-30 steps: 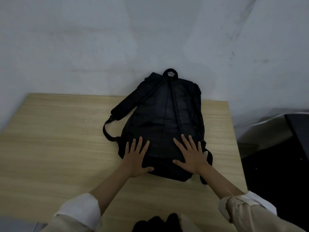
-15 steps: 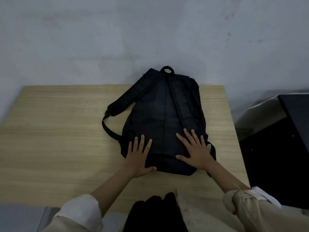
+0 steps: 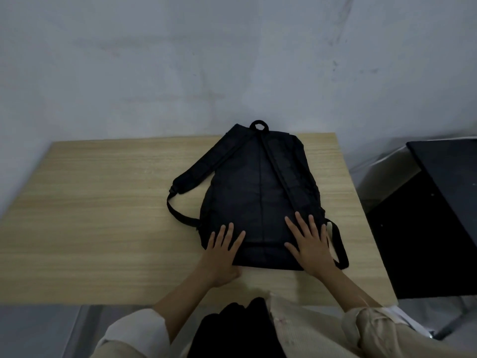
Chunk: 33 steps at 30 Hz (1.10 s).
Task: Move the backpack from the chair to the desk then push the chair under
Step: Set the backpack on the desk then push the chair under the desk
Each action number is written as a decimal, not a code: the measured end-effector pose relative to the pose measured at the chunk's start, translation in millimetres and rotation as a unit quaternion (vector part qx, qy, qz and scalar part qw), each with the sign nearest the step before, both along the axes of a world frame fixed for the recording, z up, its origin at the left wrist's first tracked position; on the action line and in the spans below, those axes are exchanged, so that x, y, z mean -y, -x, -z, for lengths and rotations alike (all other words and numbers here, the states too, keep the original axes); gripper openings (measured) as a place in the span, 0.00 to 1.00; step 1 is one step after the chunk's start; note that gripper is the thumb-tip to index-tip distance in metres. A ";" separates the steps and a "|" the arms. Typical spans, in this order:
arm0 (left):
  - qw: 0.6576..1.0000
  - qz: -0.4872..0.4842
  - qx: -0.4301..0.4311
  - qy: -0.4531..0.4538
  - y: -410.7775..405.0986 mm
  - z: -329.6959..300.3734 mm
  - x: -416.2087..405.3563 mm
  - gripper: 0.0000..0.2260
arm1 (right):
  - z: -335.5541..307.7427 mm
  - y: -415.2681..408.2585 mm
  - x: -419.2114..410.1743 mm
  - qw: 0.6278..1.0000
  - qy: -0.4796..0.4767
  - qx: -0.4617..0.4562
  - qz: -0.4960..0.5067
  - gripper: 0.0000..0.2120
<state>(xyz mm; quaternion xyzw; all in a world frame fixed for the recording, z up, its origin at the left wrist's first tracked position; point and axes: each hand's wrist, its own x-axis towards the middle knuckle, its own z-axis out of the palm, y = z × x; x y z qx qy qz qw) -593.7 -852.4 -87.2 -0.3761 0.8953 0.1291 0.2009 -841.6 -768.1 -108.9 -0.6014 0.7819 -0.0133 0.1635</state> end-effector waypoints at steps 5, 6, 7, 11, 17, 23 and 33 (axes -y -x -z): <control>1.000 -0.001 0.000 -0.021 -16.6 -5.3 -25.7 0.40 | 1.3 -27.3 -32.0 0.999 0.008 0.020 0.043 0.30; 0.999 -0.006 -0.003 -0.032 -21.0 -7.9 -32.4 0.39 | 0.5 -34.8 -43.0 0.998 0.002 0.029 0.051 0.30; 0.999 -0.014 -0.008 -0.046 -23.5 -10.5 -36.5 0.37 | -0.3 -40.9 -52.0 0.998 -0.003 0.042 0.057 0.32; 0.991 -0.059 -0.075 -0.093 -31.4 -19.9 -50.4 0.33 | -6.3 -66.1 -87.3 0.991 0.005 0.106 0.086 0.33; 0.967 -0.073 -0.201 -0.137 -49.3 -18.4 -95.1 0.30 | -16.9 -98.5 -127.4 0.982 0.074 0.153 0.078 0.30; 0.956 -0.108 -0.222 -0.159 -74.0 -7.5 -147.8 0.27 | -17.3 -126.2 -168.9 0.974 0.062 0.197 0.095 0.29; 0.921 -0.239 -0.274 -0.141 -111.4 -9.1 -255.9 0.25 | -20.8 -157.3 -250.9 0.978 0.033 0.206 0.013 0.29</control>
